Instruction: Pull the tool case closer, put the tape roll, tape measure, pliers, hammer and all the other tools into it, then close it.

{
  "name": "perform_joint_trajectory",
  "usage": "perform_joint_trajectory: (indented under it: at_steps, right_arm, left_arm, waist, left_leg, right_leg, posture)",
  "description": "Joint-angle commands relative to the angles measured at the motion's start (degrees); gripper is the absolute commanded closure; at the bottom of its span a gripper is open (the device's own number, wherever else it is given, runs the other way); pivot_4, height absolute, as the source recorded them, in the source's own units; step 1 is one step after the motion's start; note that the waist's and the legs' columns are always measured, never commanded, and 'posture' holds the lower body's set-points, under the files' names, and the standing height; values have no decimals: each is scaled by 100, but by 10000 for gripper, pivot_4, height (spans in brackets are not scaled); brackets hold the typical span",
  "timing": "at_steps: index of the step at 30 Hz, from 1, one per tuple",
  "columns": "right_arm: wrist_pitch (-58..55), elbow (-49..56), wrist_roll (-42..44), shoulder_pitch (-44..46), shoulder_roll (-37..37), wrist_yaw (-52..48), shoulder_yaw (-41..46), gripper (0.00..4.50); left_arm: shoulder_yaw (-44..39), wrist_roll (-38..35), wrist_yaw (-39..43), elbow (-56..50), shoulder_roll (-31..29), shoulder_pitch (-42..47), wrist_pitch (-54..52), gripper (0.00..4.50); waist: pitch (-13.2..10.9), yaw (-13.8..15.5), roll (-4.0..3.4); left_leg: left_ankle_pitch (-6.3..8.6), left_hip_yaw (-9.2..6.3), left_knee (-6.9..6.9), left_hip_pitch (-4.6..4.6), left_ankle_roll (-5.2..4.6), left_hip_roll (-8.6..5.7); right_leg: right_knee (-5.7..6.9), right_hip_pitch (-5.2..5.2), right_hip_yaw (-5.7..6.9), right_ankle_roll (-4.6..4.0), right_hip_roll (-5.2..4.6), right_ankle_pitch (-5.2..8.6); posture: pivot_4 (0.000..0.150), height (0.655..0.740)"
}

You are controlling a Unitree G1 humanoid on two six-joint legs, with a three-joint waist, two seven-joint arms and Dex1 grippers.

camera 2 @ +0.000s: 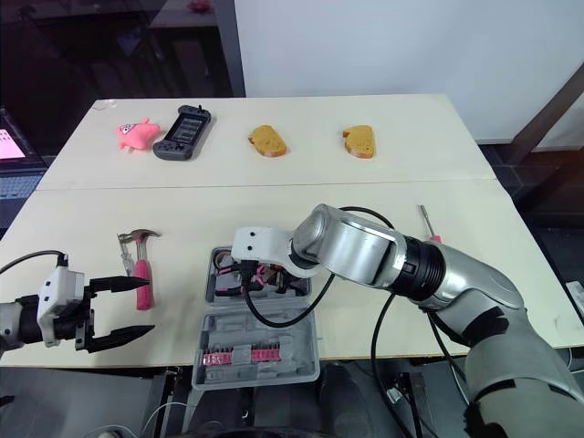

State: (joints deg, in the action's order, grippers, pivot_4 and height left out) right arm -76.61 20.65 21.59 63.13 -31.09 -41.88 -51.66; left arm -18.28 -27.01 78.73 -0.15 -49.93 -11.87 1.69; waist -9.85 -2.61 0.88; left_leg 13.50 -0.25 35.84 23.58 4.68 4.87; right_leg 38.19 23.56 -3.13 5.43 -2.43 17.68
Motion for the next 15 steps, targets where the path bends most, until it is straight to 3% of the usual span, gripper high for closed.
perform_joint_trajectory:
  at_steps: [1, 15]
  right_arm:
    - [210, -86, -190, 217, 173, -71, -85, 35282]
    - [862, -1099, -800, 158, 752, -304, -494, 35282]
  left_arm:
    - [-119, -101, -16, -203, -6, -27, 32, 0]
    - [-54, -88, -212, -421, 96, -24, -57, 0]
  waist:
    - [0, -3, 0]
    - [0, -2, 0]
  left_leg:
    - [0, 0, 0, 0, 0, 0]
    - [0, -1, -2, 0, 0, 0]
  right_leg:
    - [1, 1, 0, 0, 1, 0]
    - [5, 3, 0, 4, 2, -2]
  posture:
    - [1500, 7400]
    - [1500, 7400]
